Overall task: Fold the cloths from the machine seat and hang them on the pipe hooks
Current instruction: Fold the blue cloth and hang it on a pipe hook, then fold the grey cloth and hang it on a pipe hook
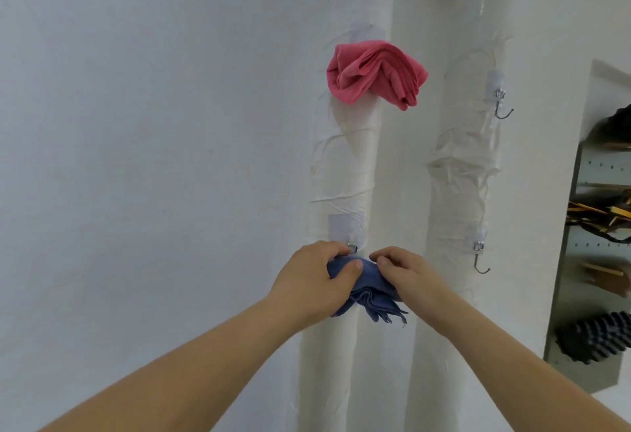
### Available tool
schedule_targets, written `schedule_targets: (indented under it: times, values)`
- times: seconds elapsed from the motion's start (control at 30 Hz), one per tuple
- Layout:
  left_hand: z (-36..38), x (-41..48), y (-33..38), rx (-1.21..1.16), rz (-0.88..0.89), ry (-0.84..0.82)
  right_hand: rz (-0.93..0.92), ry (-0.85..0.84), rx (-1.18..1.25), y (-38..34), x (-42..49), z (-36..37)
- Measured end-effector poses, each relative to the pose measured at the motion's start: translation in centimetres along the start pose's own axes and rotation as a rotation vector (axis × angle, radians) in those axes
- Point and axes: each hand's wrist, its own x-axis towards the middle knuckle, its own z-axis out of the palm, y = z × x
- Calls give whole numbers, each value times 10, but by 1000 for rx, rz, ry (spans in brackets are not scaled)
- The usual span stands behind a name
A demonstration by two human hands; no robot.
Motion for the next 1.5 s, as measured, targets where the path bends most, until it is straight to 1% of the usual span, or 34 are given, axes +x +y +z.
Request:
schedule_targets:
  times: [0.17,0.23,0.3,0.4,0.47,0.5,0.57,0.63,0.73,0.83,0.9,1.03,1.13,1.33,1.5]
  values:
    - [-8,0,1,33,15,3,-54,51,-74,-9,1,-3]
    - [-12,-5,1,22,16,41,-95,91,-110,-12,-5,-6]
    - [-17,-15,-3,39,55,125,-130,148,-135,-15,-17,-9]
    - [-22,-45,-9,-10,139,279,-161,305,-98,-13,-52,-10]
    - [-15,-71,-15,-105,101,285,-133,430,-48,-3,-83,-3]
    - [-8,-84,-18,-163,52,243,-97,458,-21,4,-97,3]
    - [13,-113,-26,-270,-63,104,21,431,56,23,-128,22]
    - [36,-144,-35,-339,-169,-51,152,351,94,46,-161,41]
    - [66,-198,-45,-372,-276,-290,379,211,61,76,-220,64]
    - [87,-260,-54,-388,-326,-537,613,110,71,91,-292,83]
    - [94,-308,-58,-391,-322,-695,730,126,47,95,-350,99]
    - [95,-408,-56,-394,-330,-982,1009,266,44,82,-481,130]
    - [89,-493,-43,-377,-313,-1192,1209,386,93,45,-580,144]
    - [59,-642,30,-402,-167,-1527,1374,671,94,-38,-770,146]
    - [41,-761,102,-406,-68,-1676,1450,946,107,-97,-918,143]
